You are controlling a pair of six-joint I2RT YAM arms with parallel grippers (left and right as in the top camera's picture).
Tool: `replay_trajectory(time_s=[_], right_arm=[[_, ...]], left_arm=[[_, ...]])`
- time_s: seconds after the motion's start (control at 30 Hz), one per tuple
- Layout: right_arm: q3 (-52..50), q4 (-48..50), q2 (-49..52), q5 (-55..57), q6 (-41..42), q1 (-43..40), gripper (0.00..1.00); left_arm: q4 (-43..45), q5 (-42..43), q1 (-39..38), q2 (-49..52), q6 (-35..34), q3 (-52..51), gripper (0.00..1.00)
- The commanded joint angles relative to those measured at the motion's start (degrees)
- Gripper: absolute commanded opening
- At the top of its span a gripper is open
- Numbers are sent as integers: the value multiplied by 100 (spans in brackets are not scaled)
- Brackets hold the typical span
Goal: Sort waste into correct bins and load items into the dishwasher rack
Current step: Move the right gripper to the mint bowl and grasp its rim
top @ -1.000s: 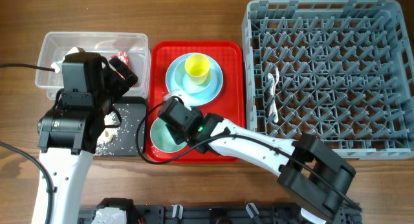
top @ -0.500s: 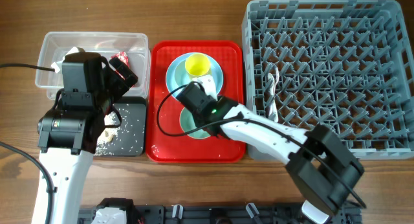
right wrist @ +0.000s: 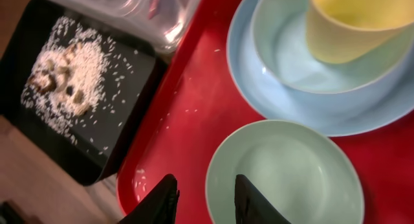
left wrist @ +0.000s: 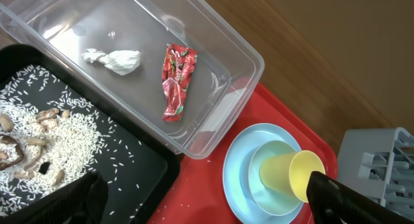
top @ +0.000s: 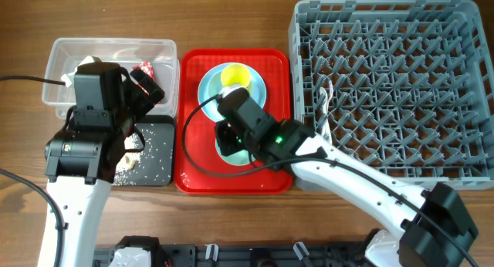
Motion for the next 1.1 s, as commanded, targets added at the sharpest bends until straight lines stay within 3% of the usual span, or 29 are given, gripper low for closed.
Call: replay_trajectory(time_s=[0.0, 0.23, 0.6, 0.83, 1.07], right_arm=[[-28, 120, 247, -160, -413, 306, 30], [-28, 164, 1150, -114, -752, 636, 29], [-28, 4, 1161, 774, -774, 632, 33], [-28, 37, 1394, 675, -839, 634, 38], [-28, 120, 1429, 640, -815, 632, 27]], left_arm=[[15, 26, 24, 4, 68, 85, 100], [15, 26, 24, 4, 68, 85, 100], [15, 26, 24, 4, 68, 85, 100], [15, 26, 24, 4, 68, 85, 100], [15, 26, 24, 4, 68, 85, 100]])
